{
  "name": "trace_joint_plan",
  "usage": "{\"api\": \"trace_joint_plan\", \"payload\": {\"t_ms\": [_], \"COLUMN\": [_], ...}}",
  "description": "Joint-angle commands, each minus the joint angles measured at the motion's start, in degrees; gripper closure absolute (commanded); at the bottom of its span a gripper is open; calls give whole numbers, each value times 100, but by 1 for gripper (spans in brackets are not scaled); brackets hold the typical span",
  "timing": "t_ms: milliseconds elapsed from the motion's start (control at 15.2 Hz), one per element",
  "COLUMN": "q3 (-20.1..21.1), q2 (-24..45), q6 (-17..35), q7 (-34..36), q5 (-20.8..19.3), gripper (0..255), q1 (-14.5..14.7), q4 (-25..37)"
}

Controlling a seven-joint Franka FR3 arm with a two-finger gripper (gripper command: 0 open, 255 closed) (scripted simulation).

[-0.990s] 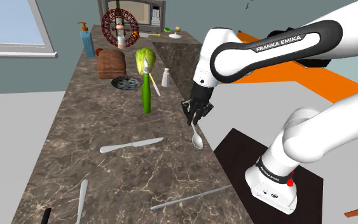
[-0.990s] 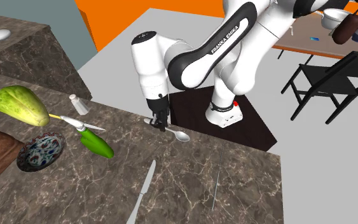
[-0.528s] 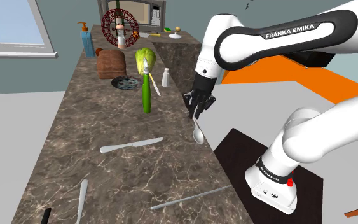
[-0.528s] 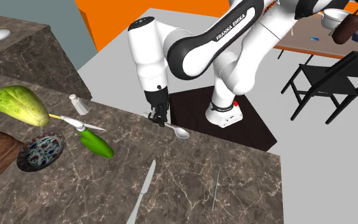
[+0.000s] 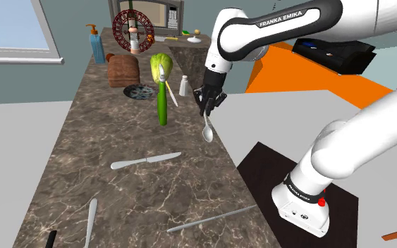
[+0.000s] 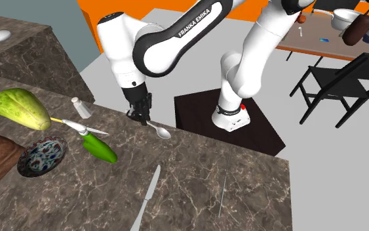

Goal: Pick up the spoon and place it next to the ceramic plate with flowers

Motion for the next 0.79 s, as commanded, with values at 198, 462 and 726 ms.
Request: {"api": "trace_joint_plan", "payload": {"t_ms": [198,462,726], "q3": [-240,-382,-502], "q2": [953,1726,2516], "q6": [-65,-212,-448], "q7": [-306,-476,-616], "q5": [-276,-444,-578], "gripper": [255,255,255], "q1": [-256,-402,-524], "q4": [934,1808,2795]}}
